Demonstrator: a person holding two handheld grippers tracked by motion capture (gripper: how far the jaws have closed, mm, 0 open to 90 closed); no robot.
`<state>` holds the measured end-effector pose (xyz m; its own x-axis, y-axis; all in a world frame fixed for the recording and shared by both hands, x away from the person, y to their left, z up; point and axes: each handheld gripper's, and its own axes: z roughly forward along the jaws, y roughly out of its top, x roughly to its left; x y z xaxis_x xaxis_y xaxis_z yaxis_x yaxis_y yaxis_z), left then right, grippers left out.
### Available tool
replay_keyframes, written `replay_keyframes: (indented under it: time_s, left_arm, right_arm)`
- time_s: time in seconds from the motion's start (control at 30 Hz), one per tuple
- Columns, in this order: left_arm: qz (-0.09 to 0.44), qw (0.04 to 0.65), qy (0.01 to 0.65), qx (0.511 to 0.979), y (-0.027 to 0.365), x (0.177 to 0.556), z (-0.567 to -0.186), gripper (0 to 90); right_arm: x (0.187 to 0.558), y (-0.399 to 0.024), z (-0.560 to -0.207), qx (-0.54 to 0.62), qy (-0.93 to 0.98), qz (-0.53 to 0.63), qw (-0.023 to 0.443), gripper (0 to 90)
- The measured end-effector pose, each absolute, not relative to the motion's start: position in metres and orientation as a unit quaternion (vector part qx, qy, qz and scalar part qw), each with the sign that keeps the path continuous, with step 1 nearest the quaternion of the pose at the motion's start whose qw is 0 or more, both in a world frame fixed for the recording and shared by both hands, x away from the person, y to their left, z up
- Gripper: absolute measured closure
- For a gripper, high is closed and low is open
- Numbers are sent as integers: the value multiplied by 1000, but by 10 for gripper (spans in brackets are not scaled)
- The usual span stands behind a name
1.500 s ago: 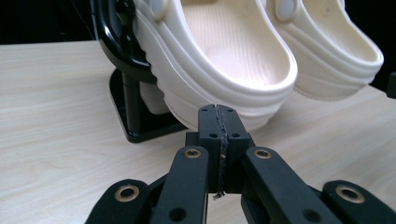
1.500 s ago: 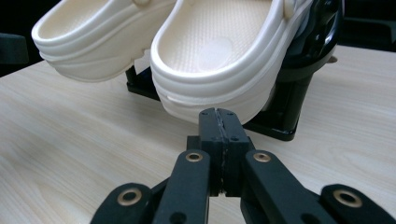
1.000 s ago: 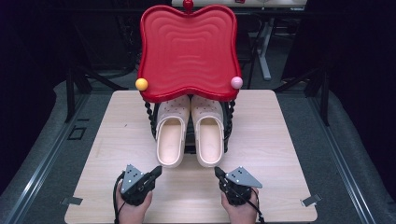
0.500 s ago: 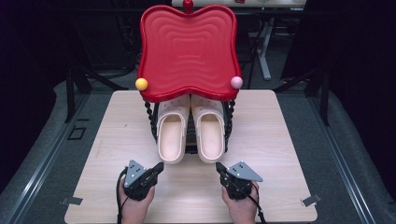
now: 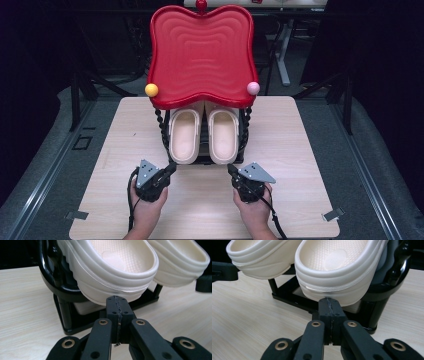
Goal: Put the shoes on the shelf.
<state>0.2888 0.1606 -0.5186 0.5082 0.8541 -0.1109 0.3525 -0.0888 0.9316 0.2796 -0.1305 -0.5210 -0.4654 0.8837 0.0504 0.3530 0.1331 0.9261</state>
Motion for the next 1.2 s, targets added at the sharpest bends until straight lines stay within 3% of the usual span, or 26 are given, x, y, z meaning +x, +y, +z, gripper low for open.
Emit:
replay_keyframes:
  time_s: [1.2]
  left_arm:
    - [226,522,452,687,141,340,-516,900]
  right_arm:
    - [336,-118,-513,458,695,482,274,900]
